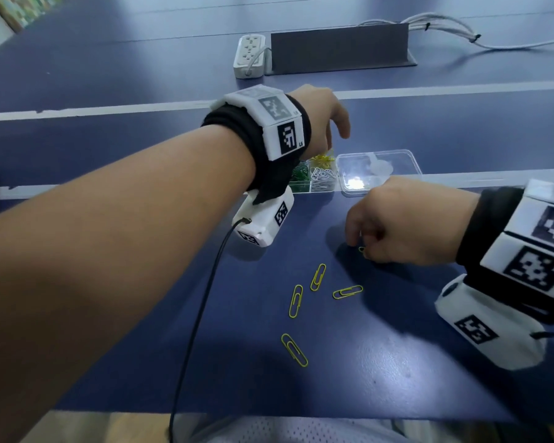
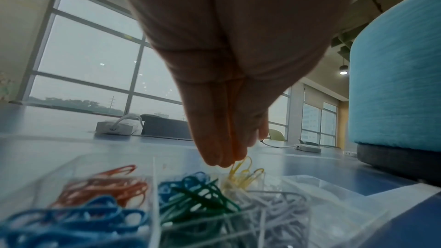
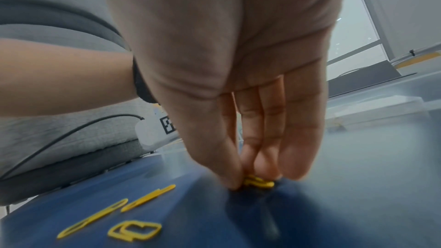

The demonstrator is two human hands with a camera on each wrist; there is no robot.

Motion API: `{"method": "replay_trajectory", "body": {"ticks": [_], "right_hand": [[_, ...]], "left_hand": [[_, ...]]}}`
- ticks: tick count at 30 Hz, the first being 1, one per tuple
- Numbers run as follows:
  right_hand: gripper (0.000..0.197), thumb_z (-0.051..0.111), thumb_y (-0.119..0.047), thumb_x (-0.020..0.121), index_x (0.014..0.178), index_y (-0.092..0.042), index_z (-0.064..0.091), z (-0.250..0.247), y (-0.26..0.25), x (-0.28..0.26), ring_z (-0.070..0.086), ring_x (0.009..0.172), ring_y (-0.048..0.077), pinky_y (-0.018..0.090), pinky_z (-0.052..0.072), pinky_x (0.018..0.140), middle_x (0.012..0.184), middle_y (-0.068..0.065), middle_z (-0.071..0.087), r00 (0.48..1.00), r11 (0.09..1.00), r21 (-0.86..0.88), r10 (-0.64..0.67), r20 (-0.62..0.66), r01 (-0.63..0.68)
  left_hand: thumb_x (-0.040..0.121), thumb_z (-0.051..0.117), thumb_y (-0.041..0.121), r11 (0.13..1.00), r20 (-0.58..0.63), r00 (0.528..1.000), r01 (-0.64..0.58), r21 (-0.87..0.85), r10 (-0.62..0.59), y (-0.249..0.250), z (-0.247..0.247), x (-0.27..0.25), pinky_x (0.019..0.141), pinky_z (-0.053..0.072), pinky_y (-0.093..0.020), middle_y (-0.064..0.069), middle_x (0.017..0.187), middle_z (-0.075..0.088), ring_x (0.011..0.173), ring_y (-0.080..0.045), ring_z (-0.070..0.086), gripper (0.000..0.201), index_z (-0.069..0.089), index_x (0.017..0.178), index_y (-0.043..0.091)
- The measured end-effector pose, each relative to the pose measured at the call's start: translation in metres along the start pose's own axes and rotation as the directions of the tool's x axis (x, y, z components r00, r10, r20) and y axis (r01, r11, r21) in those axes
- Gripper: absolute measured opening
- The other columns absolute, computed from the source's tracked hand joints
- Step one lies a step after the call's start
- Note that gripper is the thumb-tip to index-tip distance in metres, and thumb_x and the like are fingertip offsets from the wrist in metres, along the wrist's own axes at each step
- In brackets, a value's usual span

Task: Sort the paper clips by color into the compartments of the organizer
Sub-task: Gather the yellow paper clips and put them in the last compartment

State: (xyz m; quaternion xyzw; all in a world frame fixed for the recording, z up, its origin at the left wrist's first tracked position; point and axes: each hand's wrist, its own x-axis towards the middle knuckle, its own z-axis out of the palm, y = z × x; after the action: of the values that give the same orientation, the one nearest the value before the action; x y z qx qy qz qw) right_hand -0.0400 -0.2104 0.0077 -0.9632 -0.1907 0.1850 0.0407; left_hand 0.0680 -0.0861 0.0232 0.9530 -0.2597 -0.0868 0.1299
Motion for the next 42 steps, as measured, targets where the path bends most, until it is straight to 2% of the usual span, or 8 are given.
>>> {"method": "replay_trajectory", "body": {"ticks": [6, 10, 13, 17, 23, 27, 34, 42], "right_hand": [[0.024, 0.055, -0.018, 0.078, 0.095, -0.03, 0.067, 0.003, -0.001, -0.004, 0.045, 0.067, 0.009, 0.022, 0.04, 0.07, 0.069, -0.015, 0.054, 0.997, 0.998, -0.007, -0.055, -0.047, 0.055], [0.024, 0.054, -0.017, 0.08, 0.092, -0.03, 0.071, 0.002, -0.001, -0.006, 0.045, 0.059, 0.002, 0.015, 0.038, 0.063, 0.075, -0.012, 0.061, 0.989, 0.991, 0.019, -0.131, -0.067, 0.133], [0.018, 0.058, -0.025, 0.08, 0.092, -0.031, 0.07, 0.005, -0.01, -0.013, 0.045, 0.059, -0.002, 0.007, 0.036, 0.062, 0.077, -0.014, 0.062, 0.972, 0.972, 0.014, -0.235, -0.011, 0.235], [0.013, 0.062, -0.032, 0.079, 0.092, -0.03, 0.065, 0.012, -0.023, -0.018, 0.054, 0.08, 0.011, 0.03, 0.049, 0.081, 0.09, -0.009, 0.067, 0.96, 0.963, -0.017, -0.267, 0.085, 0.27], [0.013, 0.052, -0.024, 0.075, 0.073, -0.035, 0.046, 0.005, -0.03, -0.02, 0.051, 0.074, 0.02, 0.033, 0.052, 0.074, 0.065, -0.011, 0.04, 0.966, 0.969, -0.076, -0.225, 0.129, 0.235], [0.02, 0.051, -0.02, 0.078, 0.091, -0.033, 0.061, -0.002, -0.027, -0.009, 0.042, 0.066, 0.011, 0.026, 0.041, 0.069, 0.07, -0.012, 0.054, 0.973, 0.969, -0.097, -0.225, 0.051, 0.229], [0.03, 0.05, -0.013, 0.081, 0.101, -0.028, 0.068, 0.009, -0.037, 0.003, 0.059, 0.088, 0.024, 0.027, 0.042, 0.072, 0.09, 0.0, 0.068, 0.952, 0.954, -0.038, -0.3, -0.065, 0.298], [0.018, 0.065, -0.033, 0.079, 0.096, -0.033, 0.072, 0.014, -0.036, -0.001, 0.06, 0.091, 0.02, 0.036, 0.049, 0.083, 0.094, -0.002, 0.066, 0.948, 0.949, -0.026, -0.315, -0.038, 0.315]], "left_hand": [[0.087, 0.043, 0.005, 1.0, -0.032, 0.999, -0.005, -0.006, 0.005, -0.006, 0.003, -0.009, 0.057, 0.04, -0.017, 0.01, 0.105, 0.07, 0.086, -0.01, 0.057, 0.049, 0.051, 0.126, 0.033], [0.089, 0.041, 0.006, 0.998, -0.004, 0.999, -0.047, 0.041, 0.047, -0.004, 0.011, -0.011, 0.091, 0.042, -0.024, 0.01, 0.118, 0.066, 0.109, -0.013, 0.058, 0.052, 0.042, 0.135, 0.032], [0.091, 0.043, 0.008, 0.998, -0.045, 0.998, -0.045, -0.035, 0.043, -0.006, 0.01, -0.014, 0.089, 0.04, -0.022, 0.007, 0.124, 0.061, 0.109, -0.014, 0.059, 0.051, 0.039, 0.136, 0.032], [0.087, 0.056, 0.017, 0.986, -0.081, 0.984, -0.161, -0.033, 0.158, 0.001, 0.002, -0.032, 0.085, 0.044, -0.022, 0.006, 0.103, 0.067, 0.093, -0.012, 0.06, 0.032, 0.057, 0.118, 0.026], [0.075, 0.063, 0.035, 0.949, 0.263, 0.917, -0.314, 0.016, 0.299, -0.005, 0.012, -0.096, 0.073, 0.047, -0.019, 0.006, 0.081, 0.073, 0.069, -0.006, 0.06, 0.018, 0.073, 0.087, 0.026], [0.077, 0.069, 0.039, 0.951, 0.401, 0.883, -0.299, 0.083, 0.243, -0.016, 0.027, -0.123, 0.075, 0.038, -0.014, 0.007, 0.1, 0.068, 0.082, -0.005, 0.055, 0.03, 0.069, 0.106, 0.031], [0.065, 0.068, 0.061, 0.94, 0.431, 0.88, -0.296, 0.169, 0.199, -0.007, 0.038, -0.142, 0.091, 0.046, -0.034, 0.005, 0.12, 0.05, 0.111, -0.016, 0.049, 0.069, 0.053, 0.127, 0.036], [0.08, 0.062, 0.048, 0.93, 0.43, 0.872, -0.328, 0.164, 0.232, 0.002, 0.047, -0.144, 0.093, 0.044, -0.033, 0.01, 0.125, 0.053, 0.116, -0.015, 0.049, 0.047, 0.058, 0.123, 0.031]]}}
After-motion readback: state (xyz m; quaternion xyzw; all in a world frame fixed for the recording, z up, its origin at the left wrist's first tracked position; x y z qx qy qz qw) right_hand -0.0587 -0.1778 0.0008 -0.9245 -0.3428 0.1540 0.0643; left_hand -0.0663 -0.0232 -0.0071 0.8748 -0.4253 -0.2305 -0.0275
